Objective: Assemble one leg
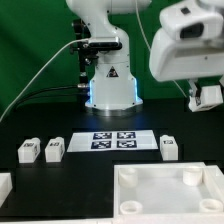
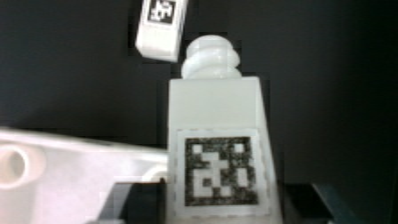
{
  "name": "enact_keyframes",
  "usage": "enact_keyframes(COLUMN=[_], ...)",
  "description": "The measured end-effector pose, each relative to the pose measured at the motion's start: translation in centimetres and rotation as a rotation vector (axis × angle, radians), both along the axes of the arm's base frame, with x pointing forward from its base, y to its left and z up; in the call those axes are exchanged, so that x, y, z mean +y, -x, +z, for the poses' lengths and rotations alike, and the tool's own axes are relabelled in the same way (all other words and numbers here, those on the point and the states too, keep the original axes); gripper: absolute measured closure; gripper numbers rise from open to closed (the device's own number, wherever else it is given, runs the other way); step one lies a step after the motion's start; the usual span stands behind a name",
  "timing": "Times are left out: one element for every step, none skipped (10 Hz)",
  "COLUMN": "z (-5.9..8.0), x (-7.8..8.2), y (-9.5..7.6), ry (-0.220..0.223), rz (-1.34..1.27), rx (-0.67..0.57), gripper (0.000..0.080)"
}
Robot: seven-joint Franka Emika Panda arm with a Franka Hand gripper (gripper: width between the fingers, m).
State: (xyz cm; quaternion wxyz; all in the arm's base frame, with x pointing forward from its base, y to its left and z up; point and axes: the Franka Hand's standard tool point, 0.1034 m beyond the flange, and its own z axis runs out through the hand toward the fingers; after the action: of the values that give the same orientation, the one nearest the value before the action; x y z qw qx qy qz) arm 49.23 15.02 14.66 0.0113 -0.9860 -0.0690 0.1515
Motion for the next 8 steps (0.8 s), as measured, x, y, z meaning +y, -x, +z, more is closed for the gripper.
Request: enact_keyframes(z=[-0.4, -0.2, -0.3, 0.8, 2.1, 2.2, 2.2, 2.5], x=[0.2, 0.1, -1.4, -3.4, -4.7, -5.4, -5.2, -5.6], y=[-0.8, -1.5, -3.3, -6.1, -9.3, -11.4, -12.0, -12.3], ry=[-0.02, -0.047, -0.068, -0.075, -0.094, -0.104, -0.11, -0.111], rz=[-0.007, 0.002, 0.026, 0.024, 0.037, 0.039, 0.043, 0.047], rx=[-0.102, -0.226, -0.312, -0.386, -0.554, -0.719, -0.79, -0.926], gripper=[0.0508, 0.0508, 0.0508, 0.0508, 0.0508, 0.0508, 0.0508, 0.0508])
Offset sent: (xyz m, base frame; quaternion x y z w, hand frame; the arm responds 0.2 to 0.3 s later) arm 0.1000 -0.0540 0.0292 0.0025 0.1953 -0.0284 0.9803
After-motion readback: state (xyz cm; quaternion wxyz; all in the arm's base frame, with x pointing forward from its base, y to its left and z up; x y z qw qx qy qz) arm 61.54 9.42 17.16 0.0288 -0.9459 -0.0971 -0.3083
